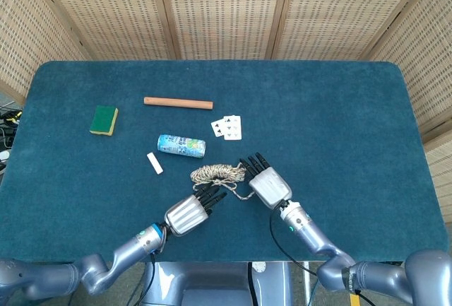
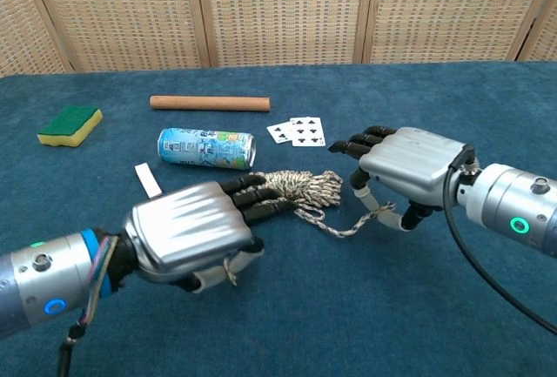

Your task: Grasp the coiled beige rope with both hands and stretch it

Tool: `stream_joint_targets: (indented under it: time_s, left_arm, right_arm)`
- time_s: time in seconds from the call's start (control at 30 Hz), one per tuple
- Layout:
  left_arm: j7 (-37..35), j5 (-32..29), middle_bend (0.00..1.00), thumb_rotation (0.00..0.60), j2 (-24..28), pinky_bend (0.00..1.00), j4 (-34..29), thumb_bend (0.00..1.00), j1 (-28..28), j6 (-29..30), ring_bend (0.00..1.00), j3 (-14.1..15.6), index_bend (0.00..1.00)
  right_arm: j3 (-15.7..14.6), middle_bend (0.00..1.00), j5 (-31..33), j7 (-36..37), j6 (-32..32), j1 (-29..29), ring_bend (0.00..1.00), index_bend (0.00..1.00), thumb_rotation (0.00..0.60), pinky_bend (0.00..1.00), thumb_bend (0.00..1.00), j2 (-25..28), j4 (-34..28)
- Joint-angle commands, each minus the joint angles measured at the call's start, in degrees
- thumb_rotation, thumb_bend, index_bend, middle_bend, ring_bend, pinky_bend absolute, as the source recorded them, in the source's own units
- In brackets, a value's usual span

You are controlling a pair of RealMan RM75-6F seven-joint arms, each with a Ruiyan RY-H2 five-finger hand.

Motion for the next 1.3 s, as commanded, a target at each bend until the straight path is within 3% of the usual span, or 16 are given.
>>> stream_joint_targets:
  time_s: [0.03,0.27,0.57,0.9,1.3]
  left_arm:
    - [-3.03,-0.51,0.0,0.6,6.21,0.0,-1.71,0.47,2.36,4.92,0.0,-0.49,0.66]
    - [-8.37,-2.54,0.0,0.6,13.27,0.0,-1.47,0.47,5.25,9.17,0.0,-1.12,0.67]
    - [-16.73,-4.02,0.0,0.6,17.72,0.0,4.01,0.47,9.14,12.93,0.0,-0.21,0.67]
    - [-24.52,-4.28,0.0,0.6,18.53,0.0,9.91,0.47,11.99,14.97,0.0,0.76,0.67]
    - [-26.31,-3.76,0.0,0.6,16.82,0.0,12.19,0.47,12.61,14.8,0.0,0.85,0.67]
  right_arm:
    - [0.27,0.0,-0.58,-0.39,1.18,-0.41,0.0,0.66,0.6,0.0,0.43,1.5,-0.63]
    - [1.25,0.0,0.85,-1.58,3.45,-2.08,0.0,0.66,0.6,0.0,0.43,5.62,-2.33]
    - [1.09,0.0,2.79,-1.27,6.25,-5.45,0.0,0.66,0.6,0.0,0.43,10.53,-2.72]
    - [0.15,0.0,2.88,0.52,7.79,-8.24,0.0,0.66,0.6,0.0,0.43,13.43,-1.36]
    - [-0.2,0.0,2.39,1.65,7.96,-9.59,0.0,0.64,0.6,0.0,0.43,13.12,-0.11]
